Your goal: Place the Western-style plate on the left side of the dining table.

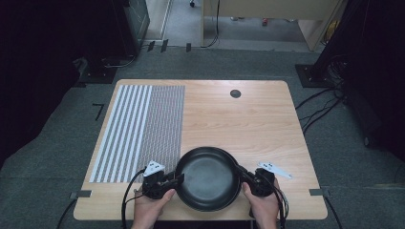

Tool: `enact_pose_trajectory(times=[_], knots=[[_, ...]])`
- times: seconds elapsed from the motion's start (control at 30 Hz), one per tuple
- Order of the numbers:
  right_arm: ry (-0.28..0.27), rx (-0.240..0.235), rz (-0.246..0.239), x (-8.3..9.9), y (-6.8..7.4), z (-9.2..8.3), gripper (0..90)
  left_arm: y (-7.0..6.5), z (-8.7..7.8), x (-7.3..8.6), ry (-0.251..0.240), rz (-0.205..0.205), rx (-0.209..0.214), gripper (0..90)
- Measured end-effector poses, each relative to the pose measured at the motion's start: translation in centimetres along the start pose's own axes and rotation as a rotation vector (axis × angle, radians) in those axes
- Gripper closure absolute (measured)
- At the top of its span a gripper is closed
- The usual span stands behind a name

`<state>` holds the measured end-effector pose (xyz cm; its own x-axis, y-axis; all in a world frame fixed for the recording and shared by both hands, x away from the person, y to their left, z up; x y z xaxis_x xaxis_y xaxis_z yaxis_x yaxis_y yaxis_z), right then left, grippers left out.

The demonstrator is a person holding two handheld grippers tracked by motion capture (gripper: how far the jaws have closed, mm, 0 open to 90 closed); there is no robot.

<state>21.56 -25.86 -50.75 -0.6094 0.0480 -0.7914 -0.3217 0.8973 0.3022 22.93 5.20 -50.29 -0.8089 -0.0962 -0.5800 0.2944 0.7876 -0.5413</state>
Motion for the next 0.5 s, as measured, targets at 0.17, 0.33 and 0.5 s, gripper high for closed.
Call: enact_pose_trajectory(times=[0.17, 0.33, 0.5], knots=[[-0.001, -0.018, 0.028, 0.08, -0.09, 0.03, 86.0, 0.18, -0.07, -0.06, 0.008, -0.013, 0.013, 65.2], [-0.008, -0.042, 0.056, 0.18, -0.29, 0.12, 86.3, 0.43, -0.14, -0.17, 0.018, -0.034, 0.033, 65.7], [-0.011, -0.053, 0.056, 0.23, -0.15, 0.37, 86.3, 0.65, -0.13, -0.27, 0.024, -0.048, 0.049, 64.6]])
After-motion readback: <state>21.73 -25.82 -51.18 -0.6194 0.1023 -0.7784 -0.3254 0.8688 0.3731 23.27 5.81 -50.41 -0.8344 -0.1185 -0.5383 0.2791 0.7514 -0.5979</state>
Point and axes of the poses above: each handheld gripper's, and its own axes: z roughly forward along the jaws, x roughly out of its underside, y roughly to its left, the point moved 2 cm from there along z, roughly forward along the jaws, and after that the axes turned 14 degrees about -z, right-handed, at the moved point
